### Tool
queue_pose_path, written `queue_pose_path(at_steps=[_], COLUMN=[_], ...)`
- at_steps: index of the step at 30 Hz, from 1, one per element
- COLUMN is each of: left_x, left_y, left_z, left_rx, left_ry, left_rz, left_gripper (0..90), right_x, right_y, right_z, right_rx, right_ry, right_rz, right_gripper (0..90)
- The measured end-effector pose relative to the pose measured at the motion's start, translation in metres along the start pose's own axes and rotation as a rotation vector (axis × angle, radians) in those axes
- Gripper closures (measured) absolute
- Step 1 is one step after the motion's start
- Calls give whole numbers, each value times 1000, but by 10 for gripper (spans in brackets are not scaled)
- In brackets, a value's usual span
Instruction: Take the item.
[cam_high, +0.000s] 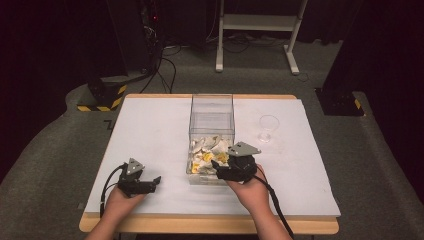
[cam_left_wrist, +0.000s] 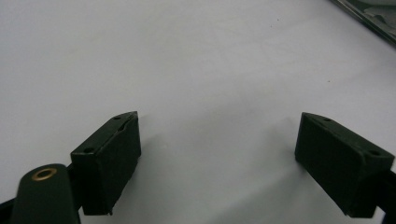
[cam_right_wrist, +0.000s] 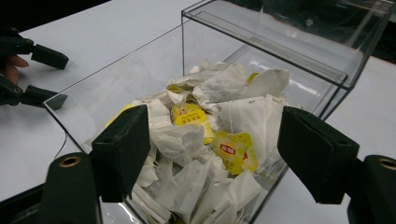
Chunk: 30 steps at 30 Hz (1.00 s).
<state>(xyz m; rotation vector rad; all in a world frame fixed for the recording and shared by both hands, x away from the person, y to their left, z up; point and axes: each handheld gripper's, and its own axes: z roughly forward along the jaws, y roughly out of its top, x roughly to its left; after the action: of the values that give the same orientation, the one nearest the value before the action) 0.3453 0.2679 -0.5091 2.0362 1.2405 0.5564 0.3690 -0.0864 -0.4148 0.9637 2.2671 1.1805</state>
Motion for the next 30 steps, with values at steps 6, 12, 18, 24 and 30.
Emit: queue_pose_path(at_steps=[6,12,18,24,30], left_x=[0,0,0,0,0], left_y=[0,0,0,0,0], left_z=[0,0,0,0,0], left_rx=[0,0,0,0,0], left_ry=[0,0,0,0,0], left_rz=[0,0,1,1,1], left_gripper=[150,151,151,151,151], right_x=[0,-1,-1,-2,-3], right_y=[1,0,0,-1,-1], right_z=[11,18,22,26,29], right_rx=[32,55,70,97,127], right_ry=[15,32,39,57,62], right_rz=[17,25,21,20,1], right_gripper=[295,342,412,508,581])
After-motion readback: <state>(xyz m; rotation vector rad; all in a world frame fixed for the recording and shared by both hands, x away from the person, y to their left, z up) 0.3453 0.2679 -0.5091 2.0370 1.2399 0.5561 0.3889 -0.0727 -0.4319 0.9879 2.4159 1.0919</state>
